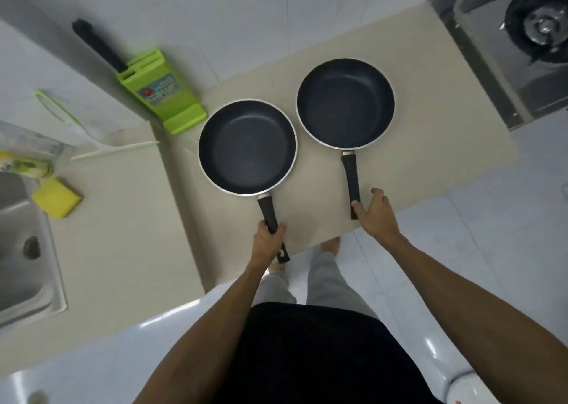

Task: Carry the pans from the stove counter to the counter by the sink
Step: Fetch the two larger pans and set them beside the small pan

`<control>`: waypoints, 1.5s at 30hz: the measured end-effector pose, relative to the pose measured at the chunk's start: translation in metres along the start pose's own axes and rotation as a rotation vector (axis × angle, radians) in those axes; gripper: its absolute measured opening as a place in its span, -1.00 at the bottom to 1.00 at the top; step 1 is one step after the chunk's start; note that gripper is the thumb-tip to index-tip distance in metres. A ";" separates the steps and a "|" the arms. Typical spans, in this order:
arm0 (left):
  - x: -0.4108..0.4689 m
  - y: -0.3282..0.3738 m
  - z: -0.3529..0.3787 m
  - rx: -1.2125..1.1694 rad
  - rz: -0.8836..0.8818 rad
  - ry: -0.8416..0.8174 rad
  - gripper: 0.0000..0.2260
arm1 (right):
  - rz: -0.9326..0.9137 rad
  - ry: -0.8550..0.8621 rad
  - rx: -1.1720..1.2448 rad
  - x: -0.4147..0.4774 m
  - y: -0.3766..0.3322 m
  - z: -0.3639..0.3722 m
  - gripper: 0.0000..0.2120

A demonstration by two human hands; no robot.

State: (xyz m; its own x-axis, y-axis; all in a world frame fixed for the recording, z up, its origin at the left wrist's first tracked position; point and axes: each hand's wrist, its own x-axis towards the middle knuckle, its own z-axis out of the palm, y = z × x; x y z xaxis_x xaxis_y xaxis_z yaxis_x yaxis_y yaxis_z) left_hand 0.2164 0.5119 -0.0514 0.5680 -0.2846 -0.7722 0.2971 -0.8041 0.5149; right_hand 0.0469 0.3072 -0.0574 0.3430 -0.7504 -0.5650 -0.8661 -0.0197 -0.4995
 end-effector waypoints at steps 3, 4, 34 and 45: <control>0.009 0.004 0.020 -0.139 -0.066 0.103 -0.69 | 0.012 -0.118 0.115 0.030 0.002 -0.004 -0.34; 0.011 0.008 0.025 -0.151 -0.089 0.125 -0.71 | 0.022 -0.145 0.128 0.038 0.001 -0.005 -0.35; -0.017 0.063 0.011 -0.874 -0.040 -0.044 -0.63 | 0.289 -0.745 1.276 0.068 -0.029 -0.057 -0.59; -0.087 0.014 -0.046 -1.033 0.213 0.061 -0.67 | 0.175 -0.834 1.186 -0.014 -0.066 -0.066 -0.63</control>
State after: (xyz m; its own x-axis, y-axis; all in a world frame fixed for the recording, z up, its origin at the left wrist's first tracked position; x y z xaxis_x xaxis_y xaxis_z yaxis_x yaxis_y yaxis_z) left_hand 0.2069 0.5493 0.0406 0.7148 -0.3177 -0.6230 0.6791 0.1027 0.7269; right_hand 0.0750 0.2750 0.0267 0.7313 -0.0851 -0.6767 -0.2579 0.8840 -0.3899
